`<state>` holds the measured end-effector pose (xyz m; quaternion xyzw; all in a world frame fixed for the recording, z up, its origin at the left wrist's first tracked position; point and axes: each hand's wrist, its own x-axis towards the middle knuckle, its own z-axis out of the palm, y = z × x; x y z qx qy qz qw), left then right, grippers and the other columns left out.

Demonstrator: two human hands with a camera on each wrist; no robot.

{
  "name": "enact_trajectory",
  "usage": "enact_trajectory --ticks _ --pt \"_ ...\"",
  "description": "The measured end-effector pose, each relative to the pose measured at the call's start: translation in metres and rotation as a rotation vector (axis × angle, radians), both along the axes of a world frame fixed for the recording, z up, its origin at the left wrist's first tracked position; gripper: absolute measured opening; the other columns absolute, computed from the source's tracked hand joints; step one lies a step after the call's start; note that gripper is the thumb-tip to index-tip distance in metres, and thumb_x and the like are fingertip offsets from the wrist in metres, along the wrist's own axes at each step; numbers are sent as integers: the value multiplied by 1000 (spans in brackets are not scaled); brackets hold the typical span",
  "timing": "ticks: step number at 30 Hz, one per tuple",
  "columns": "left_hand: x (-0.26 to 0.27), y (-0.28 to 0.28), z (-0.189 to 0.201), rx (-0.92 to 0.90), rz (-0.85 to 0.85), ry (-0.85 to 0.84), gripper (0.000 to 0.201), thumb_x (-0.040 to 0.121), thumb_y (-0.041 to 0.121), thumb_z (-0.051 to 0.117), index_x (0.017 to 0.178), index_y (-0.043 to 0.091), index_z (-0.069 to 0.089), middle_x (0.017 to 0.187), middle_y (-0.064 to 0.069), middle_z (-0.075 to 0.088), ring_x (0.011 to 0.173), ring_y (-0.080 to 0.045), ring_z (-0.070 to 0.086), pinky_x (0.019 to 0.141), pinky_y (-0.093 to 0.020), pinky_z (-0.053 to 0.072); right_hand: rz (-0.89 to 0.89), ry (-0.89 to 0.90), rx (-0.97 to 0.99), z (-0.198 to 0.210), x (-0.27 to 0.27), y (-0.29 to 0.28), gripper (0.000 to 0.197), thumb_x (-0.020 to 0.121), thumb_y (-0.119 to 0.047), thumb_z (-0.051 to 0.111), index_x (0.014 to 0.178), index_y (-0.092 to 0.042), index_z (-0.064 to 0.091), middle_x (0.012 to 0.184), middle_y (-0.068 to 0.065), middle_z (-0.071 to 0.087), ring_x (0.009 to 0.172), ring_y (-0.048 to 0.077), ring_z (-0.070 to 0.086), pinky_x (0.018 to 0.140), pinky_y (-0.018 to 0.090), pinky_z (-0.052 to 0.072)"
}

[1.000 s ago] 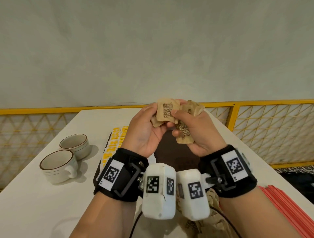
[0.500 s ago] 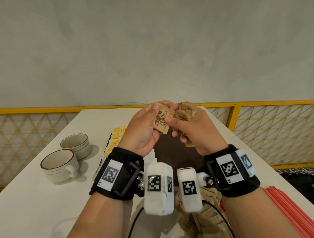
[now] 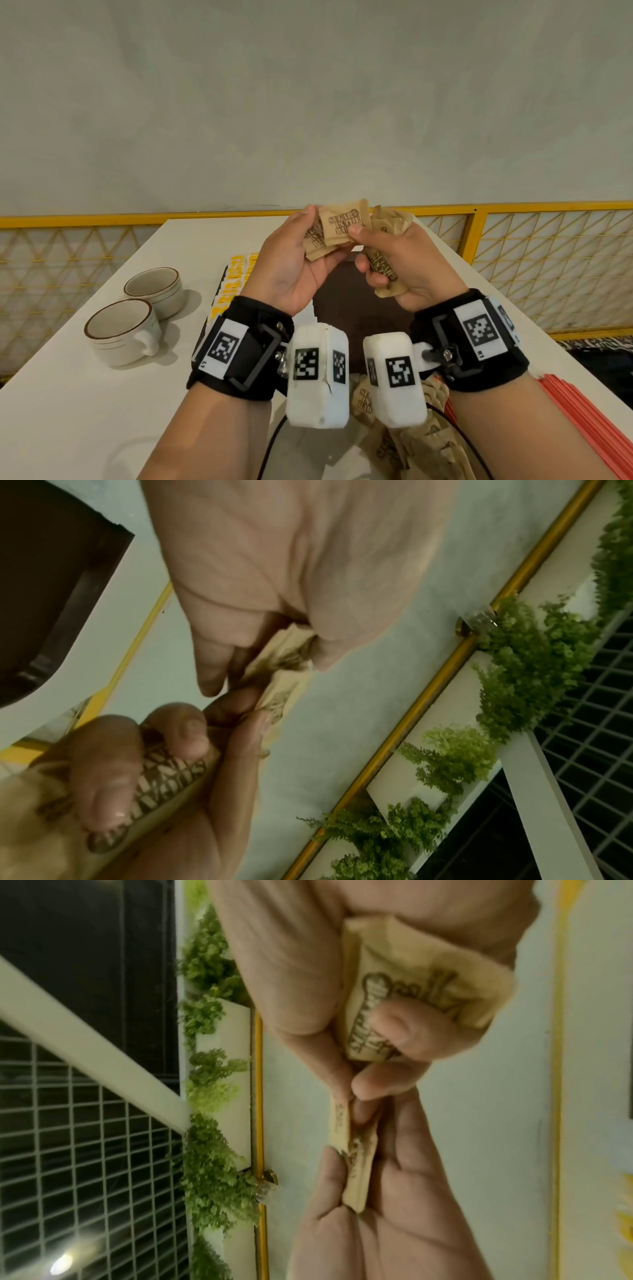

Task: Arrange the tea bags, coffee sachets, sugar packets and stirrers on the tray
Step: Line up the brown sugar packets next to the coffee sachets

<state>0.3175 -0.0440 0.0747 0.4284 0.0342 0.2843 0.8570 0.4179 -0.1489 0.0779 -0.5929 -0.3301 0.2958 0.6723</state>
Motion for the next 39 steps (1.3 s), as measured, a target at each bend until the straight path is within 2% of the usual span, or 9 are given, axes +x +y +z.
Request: enact_trajectory --ticks 8,14,17,22,24,27,31,35,39 --pt "4 -7 -4 145 58 5 40 92 26 48 126 6 49 120 -17 65 94 -23 66 60 -25 53 91 31 -10 -7 -12 8 9 92 -23 61 83 -21 60 54 5 46 34 10 32 38 11 21" --pt "-4 9 -4 146 67 49 28 101 9 40 126 5 52 97 -14 70 97 -31 67 85 -41 56 90 385 176 -4 3 7 12 94 -19 54 84 -14 57 74 3 47 47 11 39 35 19 31" --pt "-12 15 -1 162 45 105 24 98 9 46 120 7 56 81 -9 64 80 -24 68 71 -35 59 45 579 287 -2 10 1 5 91 -8 48 90 -13 49 82 6 53 55 13 44 45 22 38" --pt "-10 2 -3 566 37 288 28 80 12 73 106 14 62 87 -9 64 63 -11 55 54 -22 45 -27 546 267 -1 6 2 19 89 -3 38 96 -17 50 95 6 49 69 17 45 63 30 38" --pt "-8 -3 -5 807 45 320 43 66 18 84 103 18 62 87 -1 65 73 -9 59 61 -24 51 -5 516 277 0 0 5 19 92 -3 41 98 -17 51 94 7 49 75 21 51 66 35 48" --pt "-5 -7 -5 1015 161 325 45 63 15 86 100 17 60 84 5 63 76 -7 59 75 -29 52 58 465 305 1 -8 8 14 95 -4 45 100 -17 50 80 7 53 66 20 57 52 27 52" --pt "-7 3 -3 799 289 303 27 76 1 71 97 14 61 74 0 62 59 -11 56 54 -26 46 223 373 329 2 -6 5 14 99 -17 44 87 -16 51 91 10 60 82 22 58 64 28 48" --pt "-13 16 -4 463 221 261 25 85 -7 61 105 8 59 72 -3 63 56 -10 57 50 -21 47 91 359 321 1 -3 5 13 98 -14 47 85 -14 52 100 11 64 93 21 63 73 30 52" --pt "-14 21 -4 312 133 194 29 86 -6 57 112 7 56 70 -2 65 57 -10 57 51 -20 48 4 311 344 -2 -3 8 21 87 -4 62 74 -15 49 73 0 63 65 8 58 59 21 52"
